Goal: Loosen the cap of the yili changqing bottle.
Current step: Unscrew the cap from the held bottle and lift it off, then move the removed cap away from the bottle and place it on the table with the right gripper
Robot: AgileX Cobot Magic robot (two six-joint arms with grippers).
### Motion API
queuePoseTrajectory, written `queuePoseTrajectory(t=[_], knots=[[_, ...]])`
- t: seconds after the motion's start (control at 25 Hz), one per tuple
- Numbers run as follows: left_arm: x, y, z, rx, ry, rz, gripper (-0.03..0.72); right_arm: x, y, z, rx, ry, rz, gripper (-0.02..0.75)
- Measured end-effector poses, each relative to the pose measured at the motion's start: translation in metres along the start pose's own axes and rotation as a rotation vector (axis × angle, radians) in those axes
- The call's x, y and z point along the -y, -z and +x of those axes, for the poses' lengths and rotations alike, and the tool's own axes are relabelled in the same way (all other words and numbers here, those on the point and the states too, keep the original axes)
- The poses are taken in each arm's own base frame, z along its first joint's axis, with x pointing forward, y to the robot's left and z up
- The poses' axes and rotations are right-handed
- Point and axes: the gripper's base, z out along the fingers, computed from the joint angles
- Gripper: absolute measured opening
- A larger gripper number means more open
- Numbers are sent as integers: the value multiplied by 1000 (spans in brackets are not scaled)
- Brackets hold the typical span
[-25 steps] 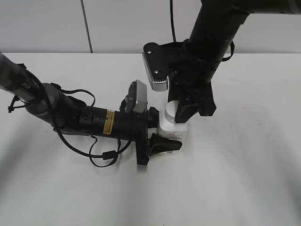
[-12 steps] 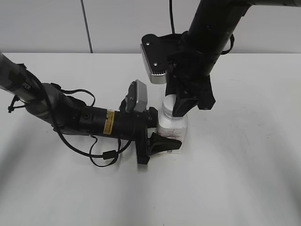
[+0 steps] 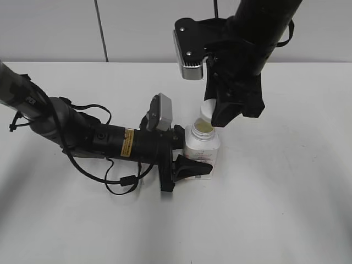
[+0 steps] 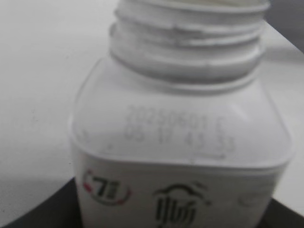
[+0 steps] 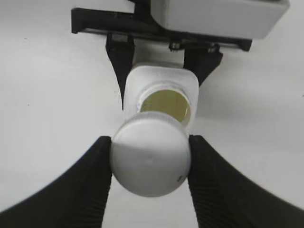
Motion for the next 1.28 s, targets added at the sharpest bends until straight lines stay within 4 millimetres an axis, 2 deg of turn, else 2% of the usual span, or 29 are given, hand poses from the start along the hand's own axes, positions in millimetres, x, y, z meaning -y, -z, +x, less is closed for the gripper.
queuePoseTrajectory(t=[0.16, 0.36, 0.6, 0.84, 1.08, 1.28], knots=[[0, 0, 0, 0, 1, 0, 419, 3, 1, 11, -97, -182, 39, 389], [0, 0, 0, 0, 1, 0, 419, 15, 8, 32, -100, -544, 139, 389], [-1, 0, 0, 4, 5, -7, 419, 29, 21, 82, -59, -1039, 207, 389], [-5, 0, -1, 11, 27, -50, 419, 37, 28, 127, -14, -1333, 292, 389], [-5, 0, -1, 12, 30, -58, 419, 17, -5, 162, -39, -1485, 290, 389], [-5, 0, -1, 12, 30, -58, 419, 4, -28, 175, -32, -1554, 309, 389]])
